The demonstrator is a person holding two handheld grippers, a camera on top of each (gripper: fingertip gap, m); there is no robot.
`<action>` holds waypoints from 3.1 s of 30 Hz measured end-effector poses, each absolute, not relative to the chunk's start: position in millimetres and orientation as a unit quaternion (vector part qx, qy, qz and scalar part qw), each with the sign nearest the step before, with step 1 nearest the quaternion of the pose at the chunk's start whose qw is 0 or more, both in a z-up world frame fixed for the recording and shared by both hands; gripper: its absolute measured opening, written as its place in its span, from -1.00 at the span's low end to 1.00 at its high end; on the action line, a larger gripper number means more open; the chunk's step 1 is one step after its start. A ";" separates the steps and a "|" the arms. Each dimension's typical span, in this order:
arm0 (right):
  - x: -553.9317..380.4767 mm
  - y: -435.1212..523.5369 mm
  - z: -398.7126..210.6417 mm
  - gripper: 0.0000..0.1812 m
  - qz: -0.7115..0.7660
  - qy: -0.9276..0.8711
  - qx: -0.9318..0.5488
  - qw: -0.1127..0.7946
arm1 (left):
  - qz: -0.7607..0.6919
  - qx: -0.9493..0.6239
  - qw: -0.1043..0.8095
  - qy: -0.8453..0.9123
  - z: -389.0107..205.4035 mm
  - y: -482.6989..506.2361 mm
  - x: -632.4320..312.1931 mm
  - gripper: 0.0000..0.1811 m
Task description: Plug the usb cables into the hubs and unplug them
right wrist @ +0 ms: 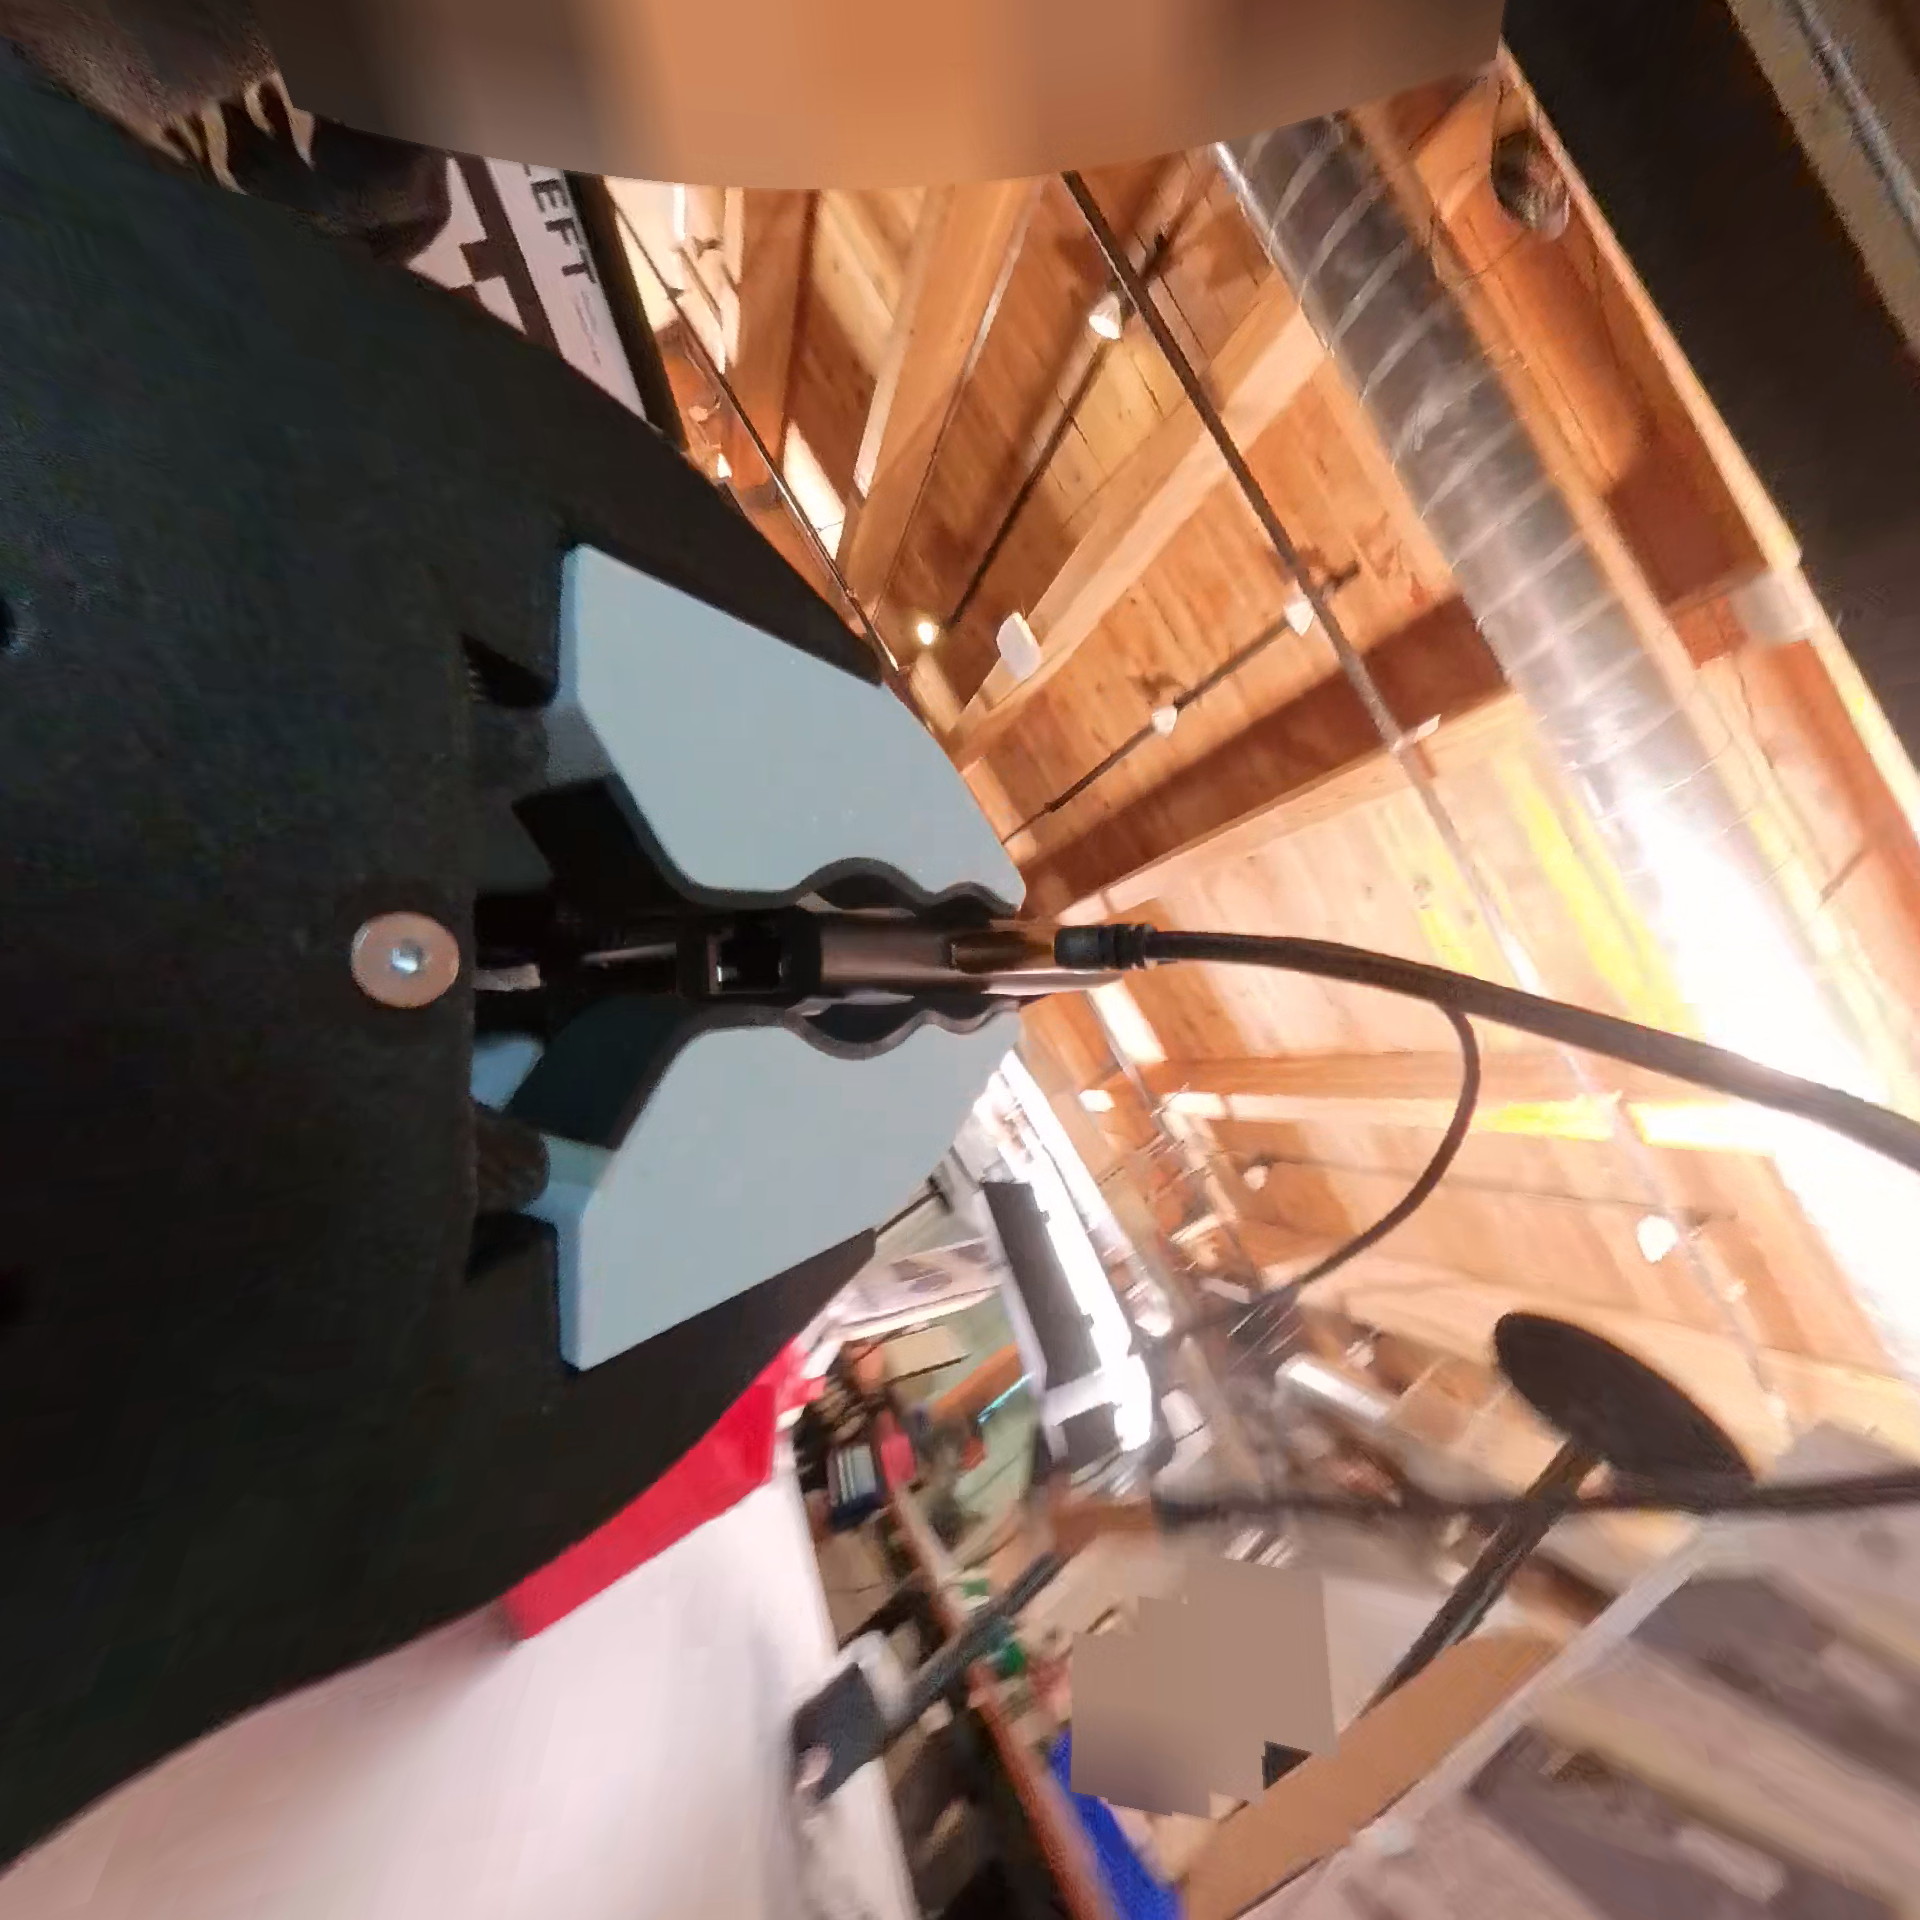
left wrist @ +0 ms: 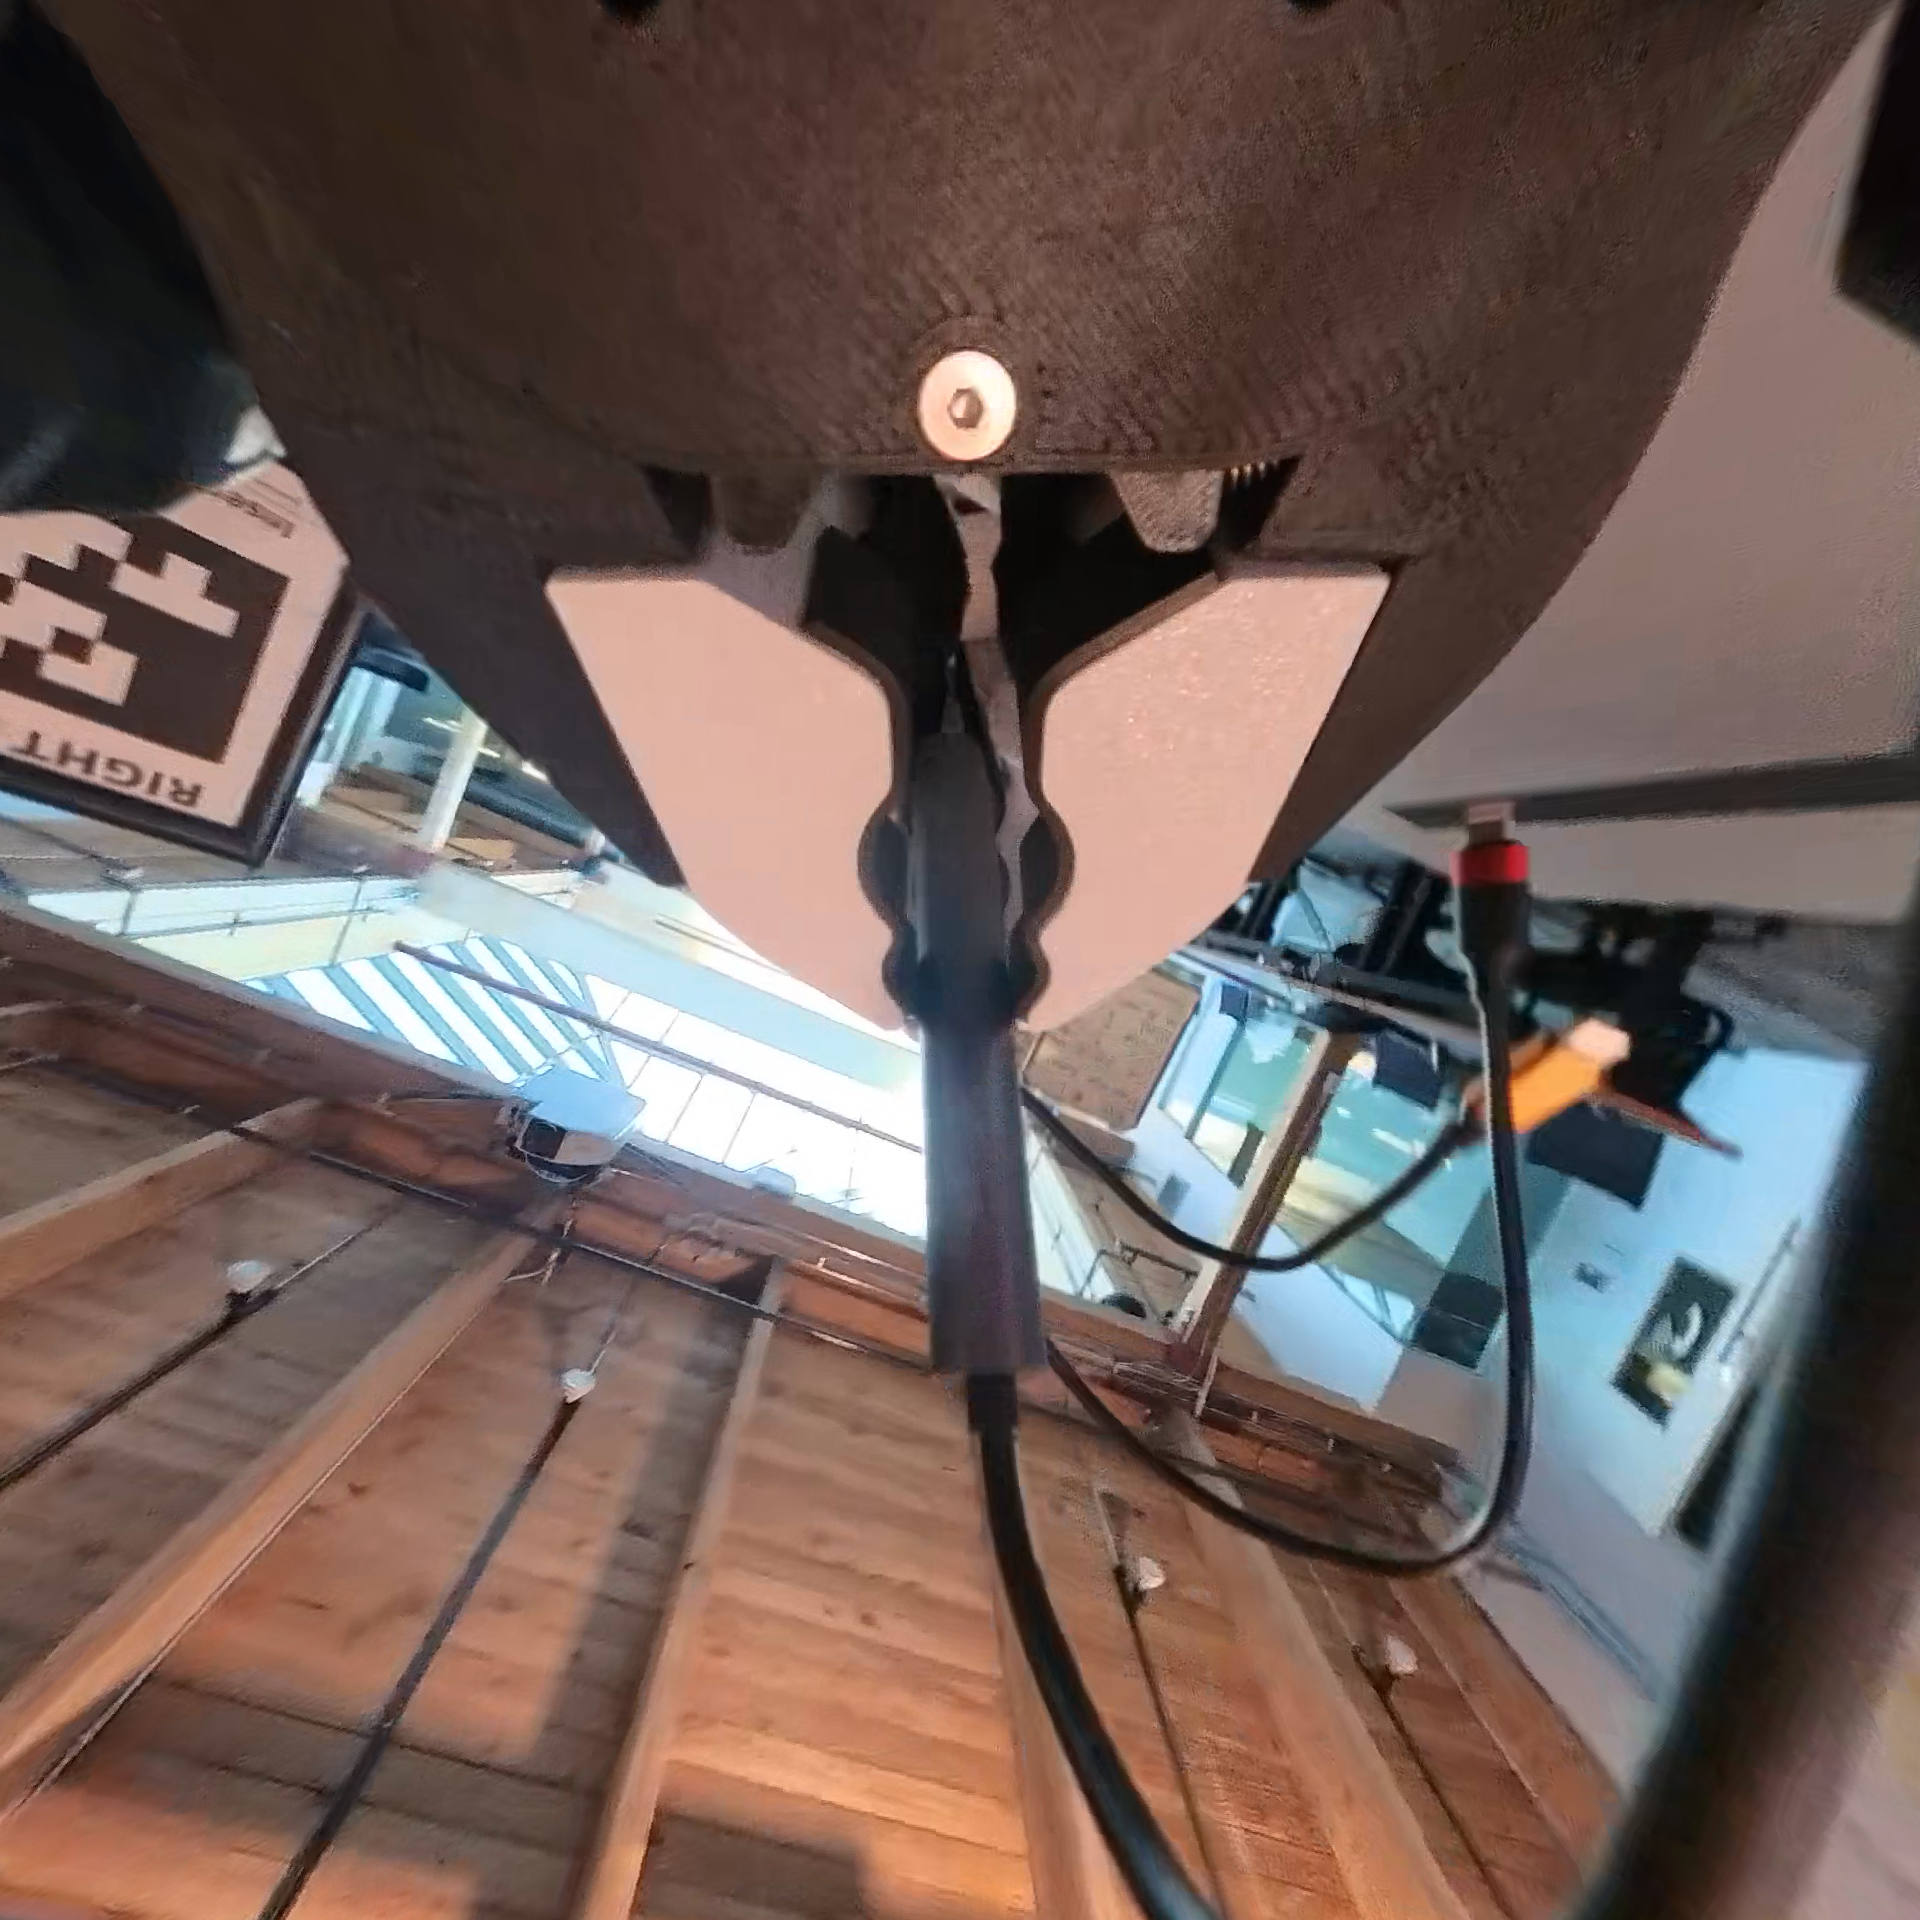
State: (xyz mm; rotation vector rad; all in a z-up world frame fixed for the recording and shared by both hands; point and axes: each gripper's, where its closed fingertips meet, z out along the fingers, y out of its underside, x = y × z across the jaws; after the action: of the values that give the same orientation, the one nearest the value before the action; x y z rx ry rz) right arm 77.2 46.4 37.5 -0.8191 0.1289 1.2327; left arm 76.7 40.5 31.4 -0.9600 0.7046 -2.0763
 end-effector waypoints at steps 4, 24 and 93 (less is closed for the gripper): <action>83.7 52.2 13.0 -0.81 0.563 0.070 -0.428 0.704 | -0.836 -0.394 0.302 0.232 18.6 55.8 69.5 -0.83; 76.9 41.5 19.5 -0.93 0.512 0.061 -0.374 0.770 | -0.848 -0.359 0.317 0.228 17.9 43.4 69.9 -0.83; 125.0 23.3 41.0 -0.93 0.556 0.229 -0.184 0.778 | -0.900 -0.325 0.281 0.073 52.5 70.8 21.8 -0.83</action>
State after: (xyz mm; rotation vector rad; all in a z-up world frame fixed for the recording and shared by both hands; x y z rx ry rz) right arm 125.0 23.3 41.0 -0.3979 0.4952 1.2026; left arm 21.8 70.8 52.5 -0.8714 0.1966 -2.4125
